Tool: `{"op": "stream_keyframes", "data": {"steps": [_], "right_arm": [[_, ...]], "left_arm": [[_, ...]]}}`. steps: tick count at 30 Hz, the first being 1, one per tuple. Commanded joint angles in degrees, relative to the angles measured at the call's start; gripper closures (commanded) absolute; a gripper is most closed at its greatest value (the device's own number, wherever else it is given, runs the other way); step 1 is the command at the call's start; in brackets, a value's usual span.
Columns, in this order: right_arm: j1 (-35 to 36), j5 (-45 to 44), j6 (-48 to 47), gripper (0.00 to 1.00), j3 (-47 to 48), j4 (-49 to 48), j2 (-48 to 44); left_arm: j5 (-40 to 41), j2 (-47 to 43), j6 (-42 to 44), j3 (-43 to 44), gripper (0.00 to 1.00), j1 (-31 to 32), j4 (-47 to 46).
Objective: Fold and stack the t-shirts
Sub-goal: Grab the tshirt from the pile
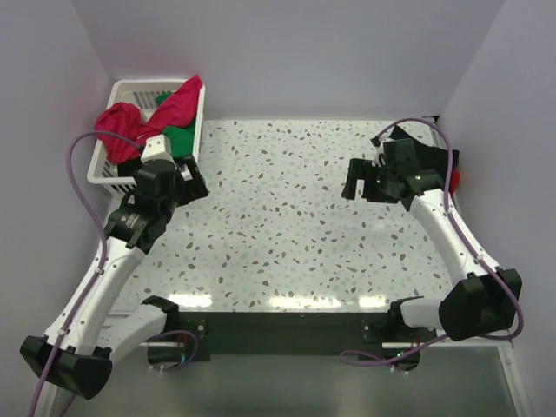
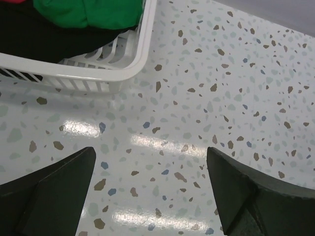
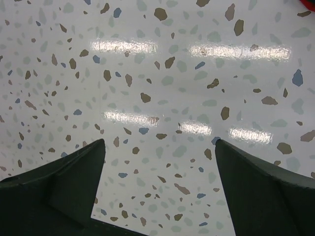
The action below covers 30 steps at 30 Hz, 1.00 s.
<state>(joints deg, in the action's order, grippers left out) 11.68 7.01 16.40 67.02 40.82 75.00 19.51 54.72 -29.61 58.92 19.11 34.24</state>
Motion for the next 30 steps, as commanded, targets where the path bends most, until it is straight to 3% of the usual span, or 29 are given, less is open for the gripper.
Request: {"op": "stream_keyframes", "data": {"steps": [1,7,15,22,30], "right_arm": [[0.2,-0.8,-0.5,0.04,1.0,-0.6,-2.0],[0.2,-0.2,0.2,0.04,0.9,0.2,-3.0],[0.2,1.1,1.5,0.02,0.2,0.8,-4.3],[0.2,2.5,2.9,0.02,-0.6,-2.8,-4.2],[0.2,1.5,6.1,0.02,0.2,-4.7,0.0]], "left_arm": [[3.4,2.8,-1.1,2.7,0.00,-0.2,4.7],[3.5,5.7,2.1,3.1,0.00,-0.2,6.9],[3.7,10.7,6.0,7.4,0.00,-0.9,-0.2],[-3.1,24.7,10.3,19.3,0.00,-14.5,-1.4],[-6.4,42.9,12.9,31.4,0.01,-23.0,-2.8]]}}
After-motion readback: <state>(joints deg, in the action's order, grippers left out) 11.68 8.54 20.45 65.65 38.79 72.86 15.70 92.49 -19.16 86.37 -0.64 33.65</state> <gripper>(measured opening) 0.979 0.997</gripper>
